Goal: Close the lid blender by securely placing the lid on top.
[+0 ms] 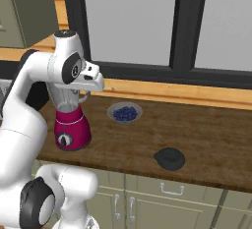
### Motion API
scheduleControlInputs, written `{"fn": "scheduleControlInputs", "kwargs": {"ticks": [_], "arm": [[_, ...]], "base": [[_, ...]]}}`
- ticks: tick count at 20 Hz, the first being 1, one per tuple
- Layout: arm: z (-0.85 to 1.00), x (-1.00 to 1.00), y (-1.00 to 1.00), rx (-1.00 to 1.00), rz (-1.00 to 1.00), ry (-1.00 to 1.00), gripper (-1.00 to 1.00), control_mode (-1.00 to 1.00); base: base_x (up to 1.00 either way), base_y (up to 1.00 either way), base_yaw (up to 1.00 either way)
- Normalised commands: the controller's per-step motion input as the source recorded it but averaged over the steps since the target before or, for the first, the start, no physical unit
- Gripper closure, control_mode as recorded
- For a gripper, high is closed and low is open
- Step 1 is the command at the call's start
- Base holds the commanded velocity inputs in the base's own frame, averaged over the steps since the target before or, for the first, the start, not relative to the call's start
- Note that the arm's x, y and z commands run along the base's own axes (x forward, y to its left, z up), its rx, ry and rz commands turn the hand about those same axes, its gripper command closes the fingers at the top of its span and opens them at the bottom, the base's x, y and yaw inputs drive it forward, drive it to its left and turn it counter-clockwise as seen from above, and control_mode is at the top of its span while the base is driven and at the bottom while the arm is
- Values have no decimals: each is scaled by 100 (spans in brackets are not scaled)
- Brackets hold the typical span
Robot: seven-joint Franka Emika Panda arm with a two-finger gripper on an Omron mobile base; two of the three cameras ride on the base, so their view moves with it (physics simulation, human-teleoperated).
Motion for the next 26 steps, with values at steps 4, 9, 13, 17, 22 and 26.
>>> {"fn": "scheduleControlInputs", "kwargs": {"ticks": [4,9,13,17,22,26], "arm": [[-14,-12,0,0,0,0,-100,-100],[-55,-37,-63,13,-18,0,-100,-100],[-38,-57,-100,33,-32,0,-100,-100],[-41,-22,-100,31,-39,9,-100,-100],[-75,-6,-88,15,-27,12,-100,-100],[-66,27,-67,1,-15,24,-100,-100]], "base": [[0,0,0],[0,0,0],[0,0,0],[0,0,0],[0,0,0],[0,0,0]]}}
